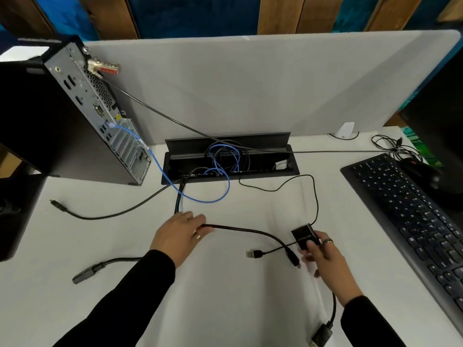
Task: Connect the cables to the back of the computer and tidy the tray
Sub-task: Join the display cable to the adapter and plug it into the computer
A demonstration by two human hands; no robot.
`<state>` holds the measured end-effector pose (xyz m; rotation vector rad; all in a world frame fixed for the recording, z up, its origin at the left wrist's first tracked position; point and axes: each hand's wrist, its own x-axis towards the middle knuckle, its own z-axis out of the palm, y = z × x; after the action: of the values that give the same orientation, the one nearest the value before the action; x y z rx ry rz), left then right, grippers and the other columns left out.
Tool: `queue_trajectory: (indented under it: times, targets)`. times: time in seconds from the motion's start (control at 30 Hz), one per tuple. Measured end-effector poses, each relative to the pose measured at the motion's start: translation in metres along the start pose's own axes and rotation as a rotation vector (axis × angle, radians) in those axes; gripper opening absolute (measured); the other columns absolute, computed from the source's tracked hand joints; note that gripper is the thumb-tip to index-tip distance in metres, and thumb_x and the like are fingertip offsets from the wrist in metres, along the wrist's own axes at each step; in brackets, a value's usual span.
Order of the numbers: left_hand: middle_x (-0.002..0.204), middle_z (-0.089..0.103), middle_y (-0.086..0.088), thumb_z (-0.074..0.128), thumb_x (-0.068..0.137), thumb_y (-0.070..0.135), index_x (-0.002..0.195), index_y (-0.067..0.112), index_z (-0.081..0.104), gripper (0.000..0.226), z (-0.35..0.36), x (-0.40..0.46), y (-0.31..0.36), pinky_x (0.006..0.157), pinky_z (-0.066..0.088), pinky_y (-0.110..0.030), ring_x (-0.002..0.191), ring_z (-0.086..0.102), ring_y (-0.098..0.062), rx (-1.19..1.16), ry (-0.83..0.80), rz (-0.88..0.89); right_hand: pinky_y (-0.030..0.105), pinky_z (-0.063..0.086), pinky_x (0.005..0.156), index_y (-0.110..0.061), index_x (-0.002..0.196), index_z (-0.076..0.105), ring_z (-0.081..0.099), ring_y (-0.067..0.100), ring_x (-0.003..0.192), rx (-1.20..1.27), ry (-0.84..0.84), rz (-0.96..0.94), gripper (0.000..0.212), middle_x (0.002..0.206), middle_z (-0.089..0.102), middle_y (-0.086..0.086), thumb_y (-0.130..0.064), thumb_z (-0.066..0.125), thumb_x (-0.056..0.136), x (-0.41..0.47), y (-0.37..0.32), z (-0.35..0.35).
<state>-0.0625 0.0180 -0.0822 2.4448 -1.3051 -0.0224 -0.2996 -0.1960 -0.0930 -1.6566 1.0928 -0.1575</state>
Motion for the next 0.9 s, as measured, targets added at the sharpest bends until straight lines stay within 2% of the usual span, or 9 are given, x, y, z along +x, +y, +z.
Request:
queue_trajectory:
  times: [0.1, 0.17, 0.3, 0.43, 0.53, 0.63, 0.77, 0.83, 0.9]
  targets:
    - [0.062, 0.043, 0.005, 0.054, 0.071, 0.069, 0.06, 0.018, 0.044, 0.053, -0.017, -0.005, -0.006, 0.056, 0.034, -0.018, 0.066, 0.042, -0.008, -0.236, -0.022, -0.174, 0.027, 0.041, 0.051, -0.026, 0.118, 0.047, 0.066, 0.023, 0.082, 0.02, 0.002, -0.022, 0.022, 0.088, 0.069, 0.004, -0.023, 0.043, 0.097, -0.002, -0.003, 0.004]
    - [0.061, 0.038, 0.004, 0.069, 0.07, 0.051, 0.054, 0.021, 0.04, 0.045, -0.025, -0.006, -0.008, 0.056, 0.029, -0.013, 0.064, 0.038, -0.011, -0.421, -0.009, -0.243, 0.027, 0.039, 0.05, -0.024, 0.117, 0.048, 0.066, 0.024, 0.081, 0.055, 0.001, -0.034, 0.021, 0.087, 0.069, 0.005, -0.022, 0.042, 0.097, -0.004, -0.005, 0.009]
    - [0.06, 0.033, 0.002, 0.075, 0.071, 0.023, 0.053, 0.02, 0.041, 0.039, -0.04, -0.007, -0.014, 0.055, 0.028, -0.013, 0.057, 0.033, -0.007, -0.686, 0.099, -0.355, 0.022, 0.037, 0.048, -0.02, 0.114, 0.049, 0.066, 0.021, 0.075, 0.125, -0.013, -0.036, 0.018, 0.083, 0.069, 0.007, -0.021, 0.042, 0.097, -0.011, -0.015, 0.016]
    - [0.056, 0.033, 0.011, 0.07, 0.079, 0.012, 0.049, 0.028, 0.041, 0.045, -0.046, -0.009, -0.019, 0.053, 0.027, -0.012, 0.054, 0.031, -0.005, -0.748, 0.15, -0.431, 0.019, 0.033, 0.05, -0.013, 0.112, 0.05, 0.06, 0.01, 0.057, 0.262, 0.02, -0.069, 0.019, 0.072, 0.066, 0.007, -0.02, 0.043, 0.096, -0.027, -0.033, 0.021]
    - [0.062, 0.029, 0.001, 0.071, 0.08, 0.022, 0.053, 0.023, 0.039, 0.041, -0.049, -0.012, -0.019, 0.054, 0.025, -0.017, 0.055, 0.027, -0.006, -0.823, 0.16, -0.485, 0.024, 0.03, 0.051, -0.021, 0.111, 0.049, 0.058, 0.01, 0.06, 0.401, 0.016, -0.09, 0.017, 0.065, 0.063, 0.004, -0.024, 0.042, 0.096, -0.045, -0.051, 0.03]
    - [0.068, 0.032, -0.01, 0.063, 0.083, 0.022, 0.066, 0.002, 0.04, 0.034, -0.049, -0.017, -0.017, 0.058, 0.026, -0.024, 0.059, 0.028, -0.009, -0.9, 0.173, -0.529, 0.021, 0.027, 0.046, -0.027, 0.105, 0.048, 0.063, 0.016, 0.064, 0.557, -0.086, -0.072, 0.013, 0.089, 0.069, 0.001, -0.027, 0.038, 0.097, -0.053, -0.077, 0.044]
    - [0.072, 0.036, -0.012, 0.051, 0.092, 0.004, 0.07, -0.011, 0.039, 0.029, -0.044, -0.026, -0.019, 0.051, 0.027, -0.012, 0.065, 0.029, -0.013, -0.891, 0.188, -0.576, 0.018, 0.029, 0.043, -0.022, 0.102, 0.046, 0.06, 0.019, 0.058, 0.82, -0.264, -0.064, 0.016, 0.118, 0.066, 0.0, -0.033, 0.036, 0.095, -0.051, -0.115, 0.059]
    - [0.071, 0.034, -0.012, 0.051, 0.093, 0.006, 0.069, -0.008, 0.039, 0.03, -0.043, -0.03, -0.021, 0.048, 0.025, -0.011, 0.066, 0.028, -0.016, -0.887, 0.182, -0.592, 0.019, 0.026, 0.041, -0.021, 0.095, 0.047, 0.056, 0.019, 0.052, 0.925, -0.342, -0.092, 0.015, 0.114, 0.067, 0.007, -0.031, 0.036, 0.095, -0.052, -0.132, 0.063]
    - [0.068, 0.029, -0.01, 0.051, 0.093, 0.008, 0.067, 0.0, 0.04, 0.029, -0.042, -0.032, -0.024, 0.046, 0.023, -0.012, 0.06, 0.027, -0.01, -0.893, 0.154, -0.584, 0.021, 0.034, 0.043, -0.024, 0.087, 0.049, 0.056, 0.02, 0.053, 0.967, -0.384, -0.129, 0.017, 0.095, 0.07, 0.009, -0.028, 0.035, 0.096, -0.053, -0.146, 0.067]
